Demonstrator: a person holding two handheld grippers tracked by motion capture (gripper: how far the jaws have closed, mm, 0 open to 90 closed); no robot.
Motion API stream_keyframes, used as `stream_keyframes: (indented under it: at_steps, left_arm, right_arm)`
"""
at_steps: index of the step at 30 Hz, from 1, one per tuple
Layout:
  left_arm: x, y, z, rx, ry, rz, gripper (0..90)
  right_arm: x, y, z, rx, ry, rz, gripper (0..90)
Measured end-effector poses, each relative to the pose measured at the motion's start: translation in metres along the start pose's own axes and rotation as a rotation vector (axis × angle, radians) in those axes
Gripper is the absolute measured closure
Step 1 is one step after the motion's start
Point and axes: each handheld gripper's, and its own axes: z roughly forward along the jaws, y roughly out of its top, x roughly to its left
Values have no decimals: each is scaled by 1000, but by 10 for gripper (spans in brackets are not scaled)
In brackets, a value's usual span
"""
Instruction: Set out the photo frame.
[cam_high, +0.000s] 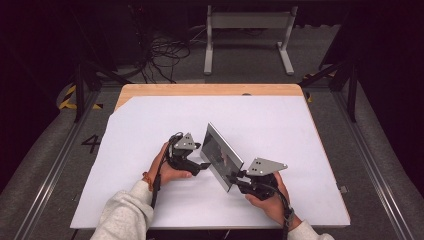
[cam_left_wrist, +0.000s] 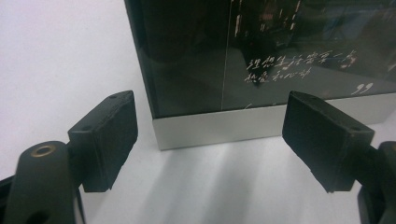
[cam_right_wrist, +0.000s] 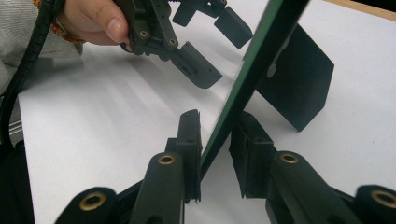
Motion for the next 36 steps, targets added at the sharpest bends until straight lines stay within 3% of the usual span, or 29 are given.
stream_keyframes:
  at_steps: [27, 36]
  left_arm:
    - [-1, 6, 10, 14, -73, 25, 176]
    - [-1, 5, 1, 43, -70, 41, 307]
  right_arm:
    - [-10, -1, -5, 18, 40, 0, 776]
    - [-14, -4, -10, 16, 19, 14, 809]
